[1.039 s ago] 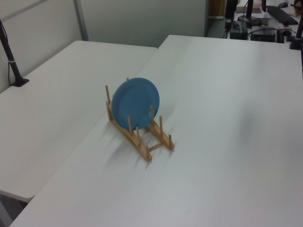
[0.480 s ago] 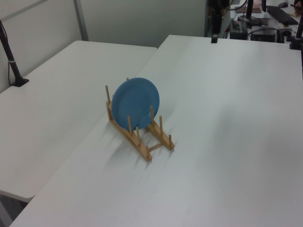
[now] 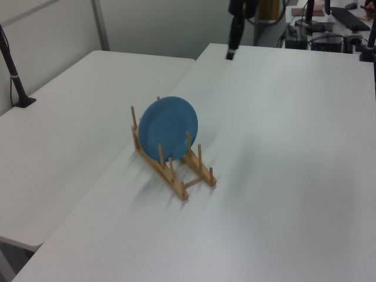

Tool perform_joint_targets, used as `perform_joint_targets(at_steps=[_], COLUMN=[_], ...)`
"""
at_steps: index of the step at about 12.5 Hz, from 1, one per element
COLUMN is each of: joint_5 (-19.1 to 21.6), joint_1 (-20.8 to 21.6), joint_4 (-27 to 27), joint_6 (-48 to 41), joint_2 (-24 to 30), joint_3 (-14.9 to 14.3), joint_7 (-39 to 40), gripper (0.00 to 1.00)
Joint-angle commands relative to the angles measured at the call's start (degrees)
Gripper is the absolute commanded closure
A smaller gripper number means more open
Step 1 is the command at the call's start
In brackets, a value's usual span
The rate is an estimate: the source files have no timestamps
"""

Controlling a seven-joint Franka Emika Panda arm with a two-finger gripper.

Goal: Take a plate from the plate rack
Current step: 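Lower the open gripper toward the rim of the blue plate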

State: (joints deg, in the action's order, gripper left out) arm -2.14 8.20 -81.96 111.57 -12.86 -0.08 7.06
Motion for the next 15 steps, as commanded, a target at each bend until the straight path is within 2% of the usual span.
perform_joint_targets(at_steps=[1, 4, 7, 8, 12, 15], joint_5=[-0.93, -1.28, -3.83, -4.27, -4.36, -4.88], joint_1=[5.67, 8.57, 9.29, 9.29, 9.2, 9.29], joint_4=[-0.65, -1.54, -1.63, -1.71, -1.71, -1.71], joint_6=[13.11, 23.76, 28.08, 29.14, 29.32, 29.32], joint_2=[-4.8, -10.14, -12.36, -12.37, -12.37, -12.28], joint_3=[-0.62, -0.53, -0.18, 0.25, 0.35, 0.43], joint_7=[-14.76, -23.2, -28.23, -28.94, -29.21, -29.21], gripper=[0.01, 0.1, 0.21, 0.27, 0.41, 0.58])
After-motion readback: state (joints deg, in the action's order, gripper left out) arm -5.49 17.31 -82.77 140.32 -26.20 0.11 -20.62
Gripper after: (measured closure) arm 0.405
